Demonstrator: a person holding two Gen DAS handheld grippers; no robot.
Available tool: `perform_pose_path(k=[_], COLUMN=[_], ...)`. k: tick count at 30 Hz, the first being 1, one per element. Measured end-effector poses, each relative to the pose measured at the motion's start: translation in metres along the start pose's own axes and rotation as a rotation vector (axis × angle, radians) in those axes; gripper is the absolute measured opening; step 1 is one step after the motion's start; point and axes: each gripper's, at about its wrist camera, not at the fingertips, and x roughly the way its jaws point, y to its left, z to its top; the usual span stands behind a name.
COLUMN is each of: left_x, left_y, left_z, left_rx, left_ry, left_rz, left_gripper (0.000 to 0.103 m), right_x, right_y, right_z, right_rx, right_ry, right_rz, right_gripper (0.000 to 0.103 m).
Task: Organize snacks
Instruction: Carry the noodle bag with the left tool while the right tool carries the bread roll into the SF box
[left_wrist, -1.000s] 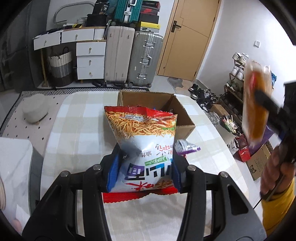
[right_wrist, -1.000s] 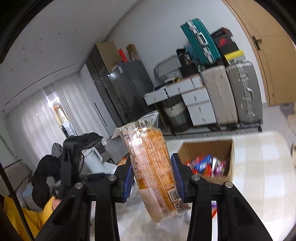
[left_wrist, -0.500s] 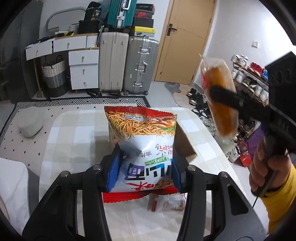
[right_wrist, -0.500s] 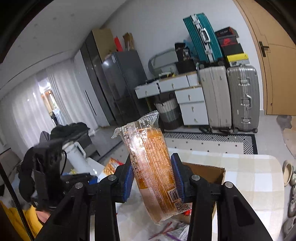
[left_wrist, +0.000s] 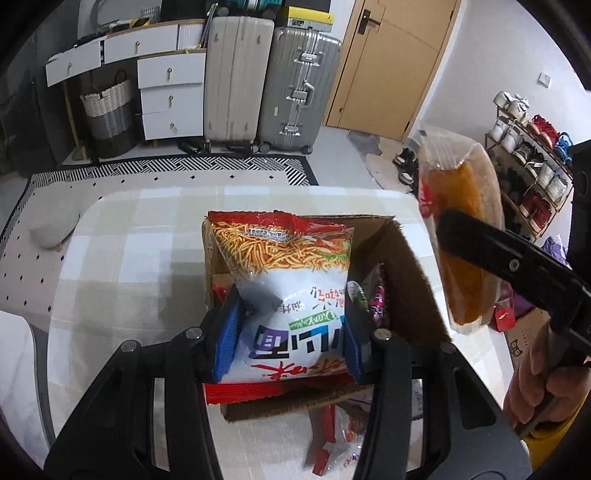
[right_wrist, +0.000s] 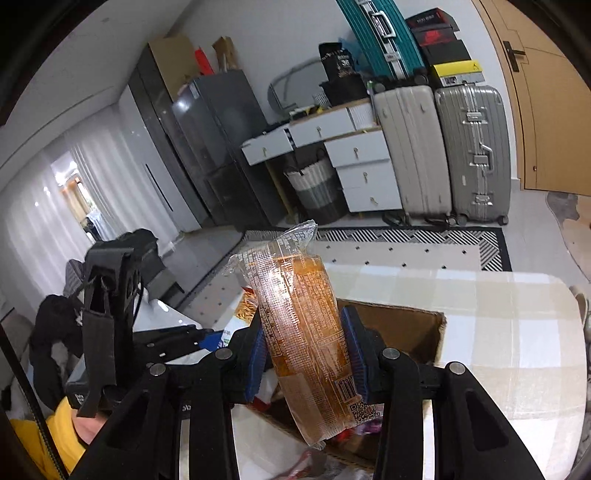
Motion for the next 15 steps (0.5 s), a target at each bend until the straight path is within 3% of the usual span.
perform_pose_path(k=[5, 15], left_x=[0.026, 0.038], left_y=[-0.003, -0.005], left_z=[0.002, -0.004], left_rx=[0.008, 0.042], left_ry=[0.04, 0.056], left_rz=[-0.004, -0.003], left_gripper=[0.044, 0.044], right_x=[0.016, 0.034], right_y=[-0.018, -0.039], right_z=[-0.006, -0.018], right_rx=[0.036, 0.069], right_ry=[0.032, 0.087], right_rz=[-0.011, -0.043], right_gripper=[0.039, 0.039])
